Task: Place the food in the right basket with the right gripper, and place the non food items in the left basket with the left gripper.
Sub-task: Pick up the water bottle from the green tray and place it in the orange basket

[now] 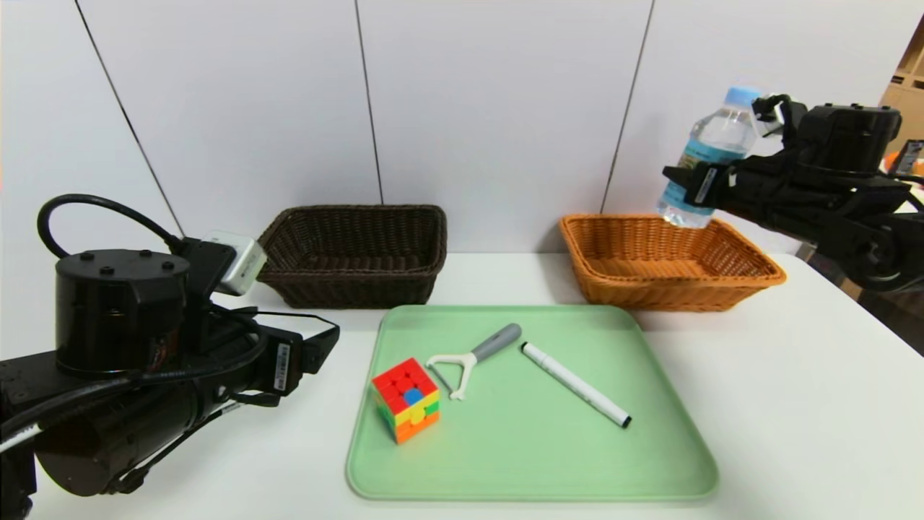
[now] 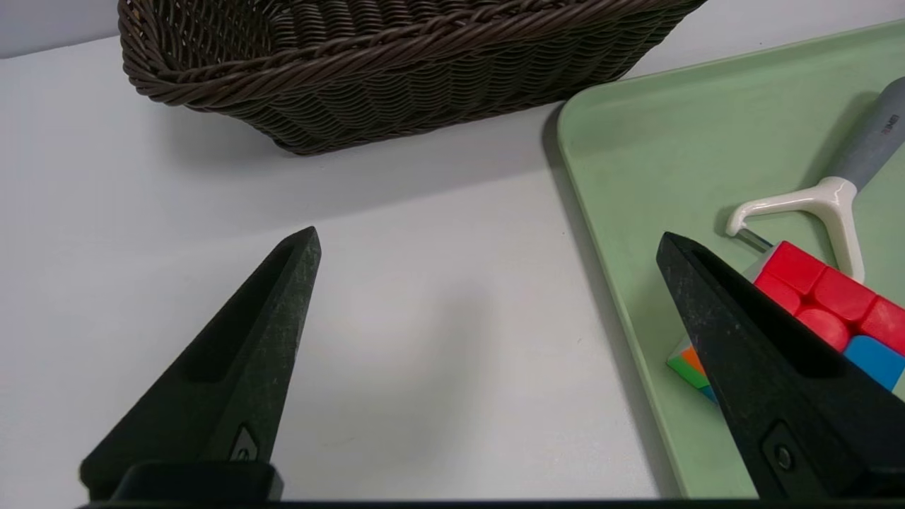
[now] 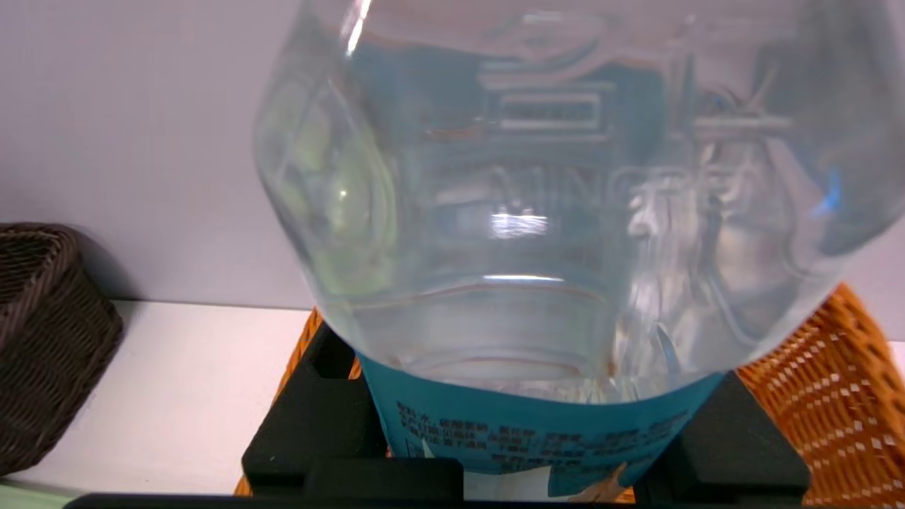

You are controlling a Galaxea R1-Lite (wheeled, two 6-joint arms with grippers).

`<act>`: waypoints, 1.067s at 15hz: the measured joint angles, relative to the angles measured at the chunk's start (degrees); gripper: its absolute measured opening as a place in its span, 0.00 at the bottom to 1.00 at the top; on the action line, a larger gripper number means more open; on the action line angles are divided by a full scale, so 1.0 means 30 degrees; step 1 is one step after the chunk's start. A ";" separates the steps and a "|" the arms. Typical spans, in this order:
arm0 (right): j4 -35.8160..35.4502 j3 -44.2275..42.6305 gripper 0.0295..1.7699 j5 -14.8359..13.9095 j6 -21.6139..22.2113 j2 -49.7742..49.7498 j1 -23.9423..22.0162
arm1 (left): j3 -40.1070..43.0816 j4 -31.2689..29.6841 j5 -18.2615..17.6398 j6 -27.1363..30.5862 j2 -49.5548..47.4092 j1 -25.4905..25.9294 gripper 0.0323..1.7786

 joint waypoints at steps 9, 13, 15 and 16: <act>-0.1065 0.0065 0.48 -0.0158 -0.0016 0.3141 -0.0146 | -0.1601 0.0020 0.0081 -0.0065 0.1146 -0.0268 0.95; -0.1057 0.0057 0.48 -0.0073 0.0020 0.3803 -0.0240 | -0.1865 0.0020 0.0102 -0.0065 0.1479 -0.0378 0.95; -0.1065 0.0057 0.48 -0.0045 0.0020 0.3942 -0.0289 | -0.1877 0.0020 0.0102 -0.0065 0.1569 -0.0414 0.95; -0.1073 0.0057 0.48 -0.0012 0.0004 0.3999 -0.0305 | -0.1885 0.0020 0.0110 -0.0057 0.1605 -0.0414 0.95</act>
